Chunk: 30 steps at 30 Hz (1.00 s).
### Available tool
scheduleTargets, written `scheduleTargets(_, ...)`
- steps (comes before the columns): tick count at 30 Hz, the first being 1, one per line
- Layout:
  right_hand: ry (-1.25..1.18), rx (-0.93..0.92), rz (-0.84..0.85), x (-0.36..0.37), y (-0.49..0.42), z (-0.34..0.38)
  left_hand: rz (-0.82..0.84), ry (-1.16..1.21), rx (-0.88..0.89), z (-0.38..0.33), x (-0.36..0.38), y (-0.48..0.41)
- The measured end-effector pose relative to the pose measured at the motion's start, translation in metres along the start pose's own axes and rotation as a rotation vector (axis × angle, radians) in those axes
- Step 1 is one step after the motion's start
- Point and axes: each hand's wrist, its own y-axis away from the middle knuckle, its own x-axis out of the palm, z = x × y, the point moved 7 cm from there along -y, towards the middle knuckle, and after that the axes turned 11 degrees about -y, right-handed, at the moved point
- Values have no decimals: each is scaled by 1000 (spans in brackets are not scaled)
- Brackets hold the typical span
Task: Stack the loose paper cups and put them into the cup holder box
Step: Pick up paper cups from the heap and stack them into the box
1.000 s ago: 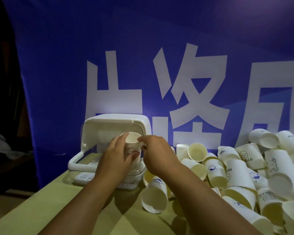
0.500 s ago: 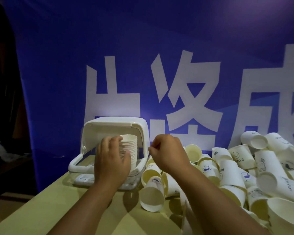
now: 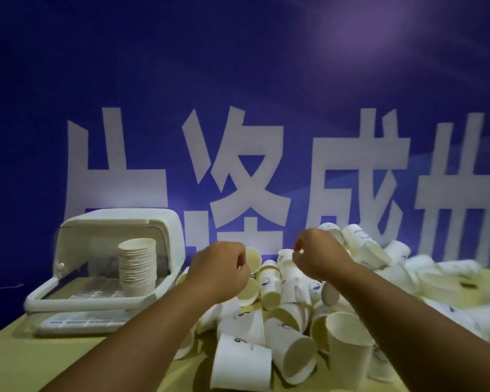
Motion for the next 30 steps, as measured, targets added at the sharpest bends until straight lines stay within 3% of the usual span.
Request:
scheduleTargets(7, 55, 75, 12, -31, -36, -82, 230, 183, 20, -67, 52, -65)
scheduleTargets(18, 166, 48, 185, 1, -98, -123, 477, 168, 138, -151, 130, -144)
scheduleTargets(23, 23, 59, 61, -6, -99, -128, 433, 171, 84, -147, 134, -152)
scheduleTargets(30, -203, -25, -178, -36, -74, -99, 228, 243, 10, -117, 82, -136)
